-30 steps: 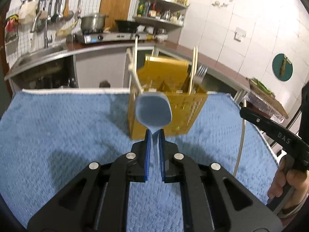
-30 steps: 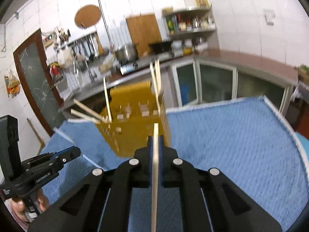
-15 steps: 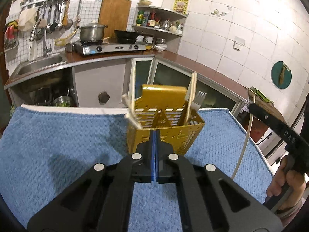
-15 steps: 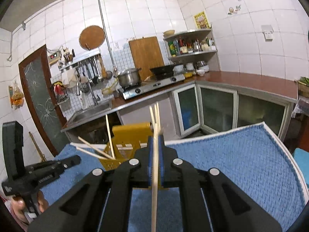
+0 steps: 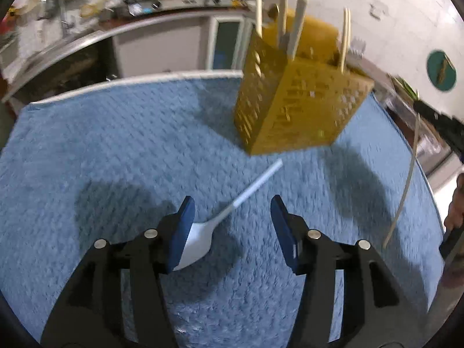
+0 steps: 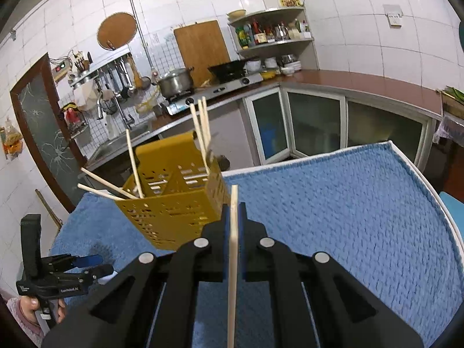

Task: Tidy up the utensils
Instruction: 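Lift the white spoon toward the holder while the right tool raises its chopstick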

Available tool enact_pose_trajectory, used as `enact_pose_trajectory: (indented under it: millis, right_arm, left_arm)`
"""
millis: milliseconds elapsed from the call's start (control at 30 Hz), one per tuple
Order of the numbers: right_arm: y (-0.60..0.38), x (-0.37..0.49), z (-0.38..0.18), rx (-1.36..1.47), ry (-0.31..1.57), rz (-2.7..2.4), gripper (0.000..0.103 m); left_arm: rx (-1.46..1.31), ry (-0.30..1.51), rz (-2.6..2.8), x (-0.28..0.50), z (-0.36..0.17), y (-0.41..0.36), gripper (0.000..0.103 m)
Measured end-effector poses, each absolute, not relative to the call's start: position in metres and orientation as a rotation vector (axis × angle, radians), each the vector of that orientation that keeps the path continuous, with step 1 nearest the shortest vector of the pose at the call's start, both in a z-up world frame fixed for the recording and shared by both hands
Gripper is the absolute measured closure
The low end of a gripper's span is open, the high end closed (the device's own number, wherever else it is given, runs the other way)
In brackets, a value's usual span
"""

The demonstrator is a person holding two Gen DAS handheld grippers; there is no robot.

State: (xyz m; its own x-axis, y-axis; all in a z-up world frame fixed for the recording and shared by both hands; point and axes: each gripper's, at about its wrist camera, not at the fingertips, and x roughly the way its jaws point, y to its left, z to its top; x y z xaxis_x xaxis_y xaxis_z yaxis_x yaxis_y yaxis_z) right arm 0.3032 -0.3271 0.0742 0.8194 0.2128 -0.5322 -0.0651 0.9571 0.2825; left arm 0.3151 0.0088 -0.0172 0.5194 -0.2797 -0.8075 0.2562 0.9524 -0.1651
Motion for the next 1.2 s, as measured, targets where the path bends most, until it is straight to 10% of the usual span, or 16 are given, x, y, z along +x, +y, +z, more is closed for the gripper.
enact_pose_trajectory:
  millis: [1200]
  right_arm:
    - [-0.306, 0.305, 0.080, 0.234, 0.618, 0.143, 0.097]
  left_arm:
    - [-0.044, 0.930, -0.490, 0.314, -0.018, -0.028, 0.098]
